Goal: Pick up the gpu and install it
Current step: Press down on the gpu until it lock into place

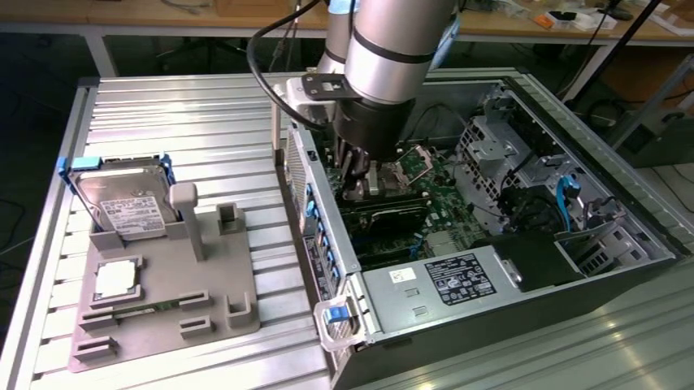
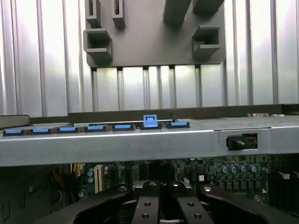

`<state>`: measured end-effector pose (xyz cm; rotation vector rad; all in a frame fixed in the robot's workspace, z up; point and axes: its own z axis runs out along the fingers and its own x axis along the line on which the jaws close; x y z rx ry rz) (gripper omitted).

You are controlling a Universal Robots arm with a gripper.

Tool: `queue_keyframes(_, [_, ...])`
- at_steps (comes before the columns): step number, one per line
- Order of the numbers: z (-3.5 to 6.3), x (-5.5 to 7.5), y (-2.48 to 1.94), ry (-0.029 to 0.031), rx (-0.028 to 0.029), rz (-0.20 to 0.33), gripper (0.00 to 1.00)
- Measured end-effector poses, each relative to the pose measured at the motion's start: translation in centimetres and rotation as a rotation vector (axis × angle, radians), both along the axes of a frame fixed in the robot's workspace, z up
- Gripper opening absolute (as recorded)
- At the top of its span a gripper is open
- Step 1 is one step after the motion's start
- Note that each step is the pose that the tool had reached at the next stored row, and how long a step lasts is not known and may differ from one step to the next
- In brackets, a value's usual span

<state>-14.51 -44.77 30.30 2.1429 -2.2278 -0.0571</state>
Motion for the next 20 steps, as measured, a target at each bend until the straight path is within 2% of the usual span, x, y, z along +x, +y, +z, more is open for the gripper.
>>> queue_keyframes(3, [0.0, -0.41, 0.0, 0.0045, 0.0058, -0.001, 0.11])
queue_keyframes(7, [-0.01, -0.76, -0.04, 0.009, 0.0265, -0.001, 0.11])
queue_keyframes(9, [-0.01, -0.79, -0.15, 0.0141, 0.0355, -0.001, 0.11])
queue_keyframes(11, [-0.01, -0.8, -0.28, 0.0219, 0.0374, -0.001, 0.11])
queue_keyframes(15, [0.11, -0.79, -0.36, 0.0285, 0.0406, -0.001, 0.11])
queue_keyframes(17, [0.24, -0.81, -0.4, 0.0377, 0.0421, -0.001, 0.11])
queue_keyframes(18, [0.35, -0.8, -0.46, 0.0446, 0.0428, -0.001, 0.11])
queue_keyframes(20, [0.46, -0.81, -0.52, 0.0511, 0.0444, -0.002, 0.11])
